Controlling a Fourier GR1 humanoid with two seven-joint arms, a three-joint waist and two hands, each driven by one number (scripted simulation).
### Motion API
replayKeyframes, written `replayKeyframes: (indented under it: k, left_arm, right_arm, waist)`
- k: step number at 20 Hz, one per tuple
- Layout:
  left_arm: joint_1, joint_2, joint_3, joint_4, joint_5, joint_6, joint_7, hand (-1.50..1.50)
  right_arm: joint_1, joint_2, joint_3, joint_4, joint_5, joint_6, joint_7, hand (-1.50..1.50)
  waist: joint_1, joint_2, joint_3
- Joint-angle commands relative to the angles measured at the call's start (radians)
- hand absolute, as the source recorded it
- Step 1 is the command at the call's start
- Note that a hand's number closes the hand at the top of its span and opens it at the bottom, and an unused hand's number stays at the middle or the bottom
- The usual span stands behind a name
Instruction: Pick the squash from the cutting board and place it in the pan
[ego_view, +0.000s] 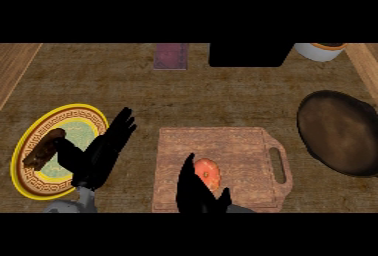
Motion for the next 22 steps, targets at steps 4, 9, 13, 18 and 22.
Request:
replayKeyframes:
  k: [4,9,13,18,22]
  left_arm:
    - [-0.041,-0.007,0.032,-0.005,0.006,-0.006,0.044,0.00]
    - [-0.033,-0.017,0.032,0.030,-0.019,-0.025,0.028,0.00]
    - [-0.015,-0.034,0.035,0.035,-0.018,-0.016,0.000,0.00]
    - [0.035,-0.001,0.086,-0.001,-0.007,0.008,-0.007,0.00]
    - [0.050,0.007,0.083,-0.007,-0.009,0.001,-0.001,0.00]
  right_arm:
    - [-0.069,-0.032,-0.013,0.043,0.078,-0.131,-0.164,1.50]
    - [-0.078,-0.004,-0.051,0.084,0.156,-0.195,-0.231,1.50]
    - [0.026,0.060,-0.137,0.086,0.142,-0.219,-0.063,1.50]
    - [0.257,0.159,-0.583,0.052,-0.095,-0.251,0.253,1.50]
    - [0.324,0.193,-0.698,-0.122,-0.099,-0.432,0.482,1.50]
  waist:
    - [0.002,0.000,0.000]
    - [0.000,0.000,0.000]
    - [-0.014,0.000,0.000]
    - [-0.160,0.006,0.015]
    - [-0.109,-0.017,0.005]
